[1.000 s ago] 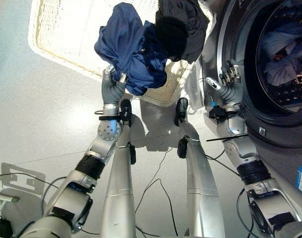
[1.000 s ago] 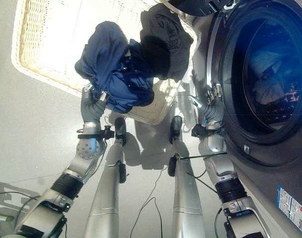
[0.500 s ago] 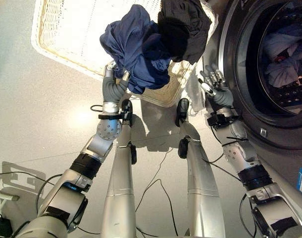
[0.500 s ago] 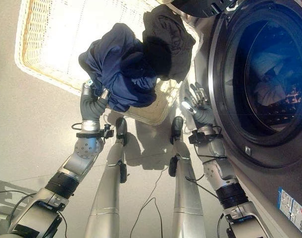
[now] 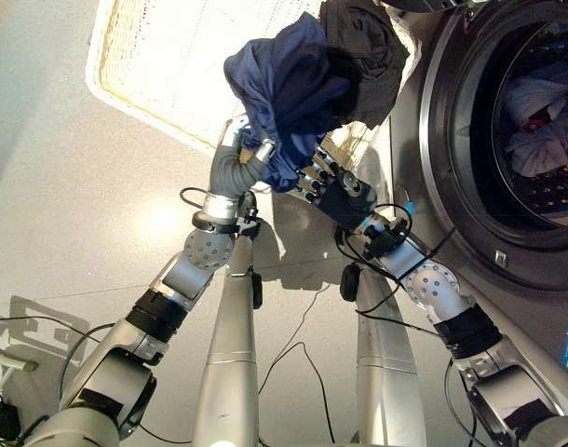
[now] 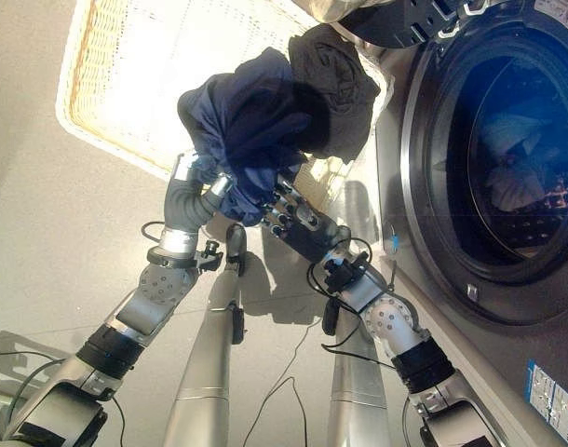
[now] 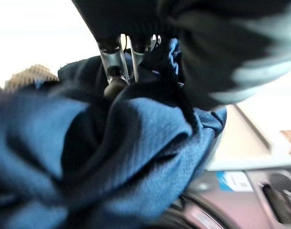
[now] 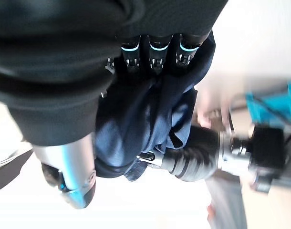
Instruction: Put the clothes into the washing machine.
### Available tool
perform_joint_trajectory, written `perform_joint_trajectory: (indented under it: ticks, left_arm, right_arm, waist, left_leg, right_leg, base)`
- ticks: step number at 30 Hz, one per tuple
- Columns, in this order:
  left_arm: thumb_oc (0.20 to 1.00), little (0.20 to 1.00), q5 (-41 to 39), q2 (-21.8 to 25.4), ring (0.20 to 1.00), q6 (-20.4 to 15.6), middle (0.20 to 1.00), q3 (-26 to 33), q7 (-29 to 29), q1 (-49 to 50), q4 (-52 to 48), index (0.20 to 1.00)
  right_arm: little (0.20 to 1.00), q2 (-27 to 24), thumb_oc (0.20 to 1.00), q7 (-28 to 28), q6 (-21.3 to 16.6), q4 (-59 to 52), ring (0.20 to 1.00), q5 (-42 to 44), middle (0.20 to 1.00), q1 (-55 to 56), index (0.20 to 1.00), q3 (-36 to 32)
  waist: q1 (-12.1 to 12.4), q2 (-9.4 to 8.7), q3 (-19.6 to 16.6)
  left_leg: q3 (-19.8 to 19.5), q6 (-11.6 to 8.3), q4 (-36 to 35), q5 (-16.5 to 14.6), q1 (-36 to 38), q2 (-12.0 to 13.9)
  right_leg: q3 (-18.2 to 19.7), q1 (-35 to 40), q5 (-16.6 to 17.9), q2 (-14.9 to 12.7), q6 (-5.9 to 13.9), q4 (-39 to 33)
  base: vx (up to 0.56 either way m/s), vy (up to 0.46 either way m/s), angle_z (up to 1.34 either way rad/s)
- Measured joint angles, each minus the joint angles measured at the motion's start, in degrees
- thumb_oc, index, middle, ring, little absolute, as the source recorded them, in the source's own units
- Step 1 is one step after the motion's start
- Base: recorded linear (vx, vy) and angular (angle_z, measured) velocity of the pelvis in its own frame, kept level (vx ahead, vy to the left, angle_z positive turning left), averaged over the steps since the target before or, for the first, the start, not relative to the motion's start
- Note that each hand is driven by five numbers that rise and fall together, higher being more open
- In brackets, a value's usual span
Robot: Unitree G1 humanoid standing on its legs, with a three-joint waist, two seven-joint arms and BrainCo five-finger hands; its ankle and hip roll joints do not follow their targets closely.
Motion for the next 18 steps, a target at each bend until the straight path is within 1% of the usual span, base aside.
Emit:
perform_joint_trajectory:
  ticks: [2,6,8,12,15,16,17,18]
  left_arm:
    - [0.2,0.2,0.05,0.54,0.2,-0.1,0.2,-0.79,-1.51,0.09,-0.89,0.2]
    - [0.2,0.2,0.05,1.22,0.2,-0.03,0.2,-1.24,-3.45,-0.79,-1.42,0.2]
    - [0.2,0.2,0.05,1.39,0.2,0.34,0.2,-1.24,-4.6,-1.79,-1.29,0.2]
    - [0.2,0.2,0.65,2.05,0.2,0.92,0.2,-1.23,-6.49,-2.49,-2.57,0.2]
    - [0.2,0.2,1.24,2.12,0.2,0.97,0.2,-1.31,-6.65,-2.55,-2.61,0.2]
    - [0.2,0.2,2.15,2.42,0.2,0.99,0.2,-1.38,-7.7,-3.34,-2.58,0.2]
    - [0.2,0.2,2.15,2.73,0.2,1.17,0.2,-1.24,-7.82,-3.4,-2.74,0.2]
    - [0.2,0.2,2.22,3.49,0.2,1.34,0.2,-1.91,-8.36,-3.84,-2.81,0.2]
  right_arm:
    - [1.0,-0.05,1.0,0.52,0.46,-0.07,1.0,1.87,1.0,-0.75,1.0,0.48]
    - [1.0,0.03,1.0,0.64,0.34,-0.03,1.0,3.49,1.0,-1.59,1.0,0.41]
    - [1.0,0.02,1.0,1.08,-0.33,0.09,1.0,3.98,1.0,-2.52,1.0,0.24]
    - [1.0,0.04,1.0,3.08,-2.22,0.33,1.0,6.1,1.0,-2.01,1.0,-0.26]
    - [1.0,0.02,1.0,3.46,-2.52,0.31,1.0,6.25,1.0,-2.29,1.0,-0.34]
    - [1.0,-0.14,1.0,4.68,-3.68,0.4,1.0,6.33,1.0,-2.69,1.0,-0.89]
    - [1.0,-0.56,1.0,4.87,-3.83,0.5,1.0,6.48,1.0,-2.71,1.0,-1.1]
    - [1.0,-1.12,1.0,5.21,-4.23,0.46,1.0,7.89,1.0,-2.38,1.0,-1.19]
  waist:
    - [0.41,0.13,0.0]
    - [0.3,0.26,0.0]
    - [0.44,0.31,0.01]
    - [0.24,0.47,-0.06]
    - [0.37,0.46,-0.08]
    - [0.56,0.49,-0.09]
    - [0.51,0.51,-0.07]
    - [0.65,0.49,-0.1]
  left_leg:
    - [-0.13,0.09,0.0,0.32,-0.02,-0.06]
    - [-0.54,0.02,0.07,0.29,-0.06,-0.1]
    - [-0.69,0.02,0.19,0.52,-0.19,-0.28]
    - [-1.47,-0.09,0.86,0.39,0.08,-0.36]
    - [-1.5,-0.09,0.92,0.4,0.07,-0.38]
    - [-1.54,0.02,0.55,0.49,-0.07,-0.57]
    - [-1.55,0.25,0.5,0.31,-0.09,-0.63]
    - [-1.56,0.06,0.52,0.57,-0.14,-0.7]
  right_leg:
    - [-0.21,0.04,0.0,-0.12,-0.03,0.05]
    - [-0.49,0.24,-0.1,-0.14,0.05,0.02]
    - [-0.59,0.02,0.16,-0.33,-0.3,0.58]
    - [-1.24,0.84,-0.43,-0.51,-0.14,0.86]
    - [-1.3,0.88,-0.37,-0.53,-0.15,0.88]
    - [-1.33,0.55,-0.23,-0.73,-0.14,0.97]
    - [-1.34,0.52,-0.28,-0.8,-0.14,1.12]
    - [-1.33,0.39,-0.28,-0.88,-0.15,1.14]
  base:
    - [-0.01,-0.007,0.03]
    - [0.0,-0.005,0.02]
    - [-0.01,-0.017,0.05]
    - [0.02,-0.012,0.05]
    - [-0.01,-0.005,0.02]
    - [0.01,-0.011,0.05]
    - [0.05,-0.016,0.05]
    - [0.0,0.0,0.0]
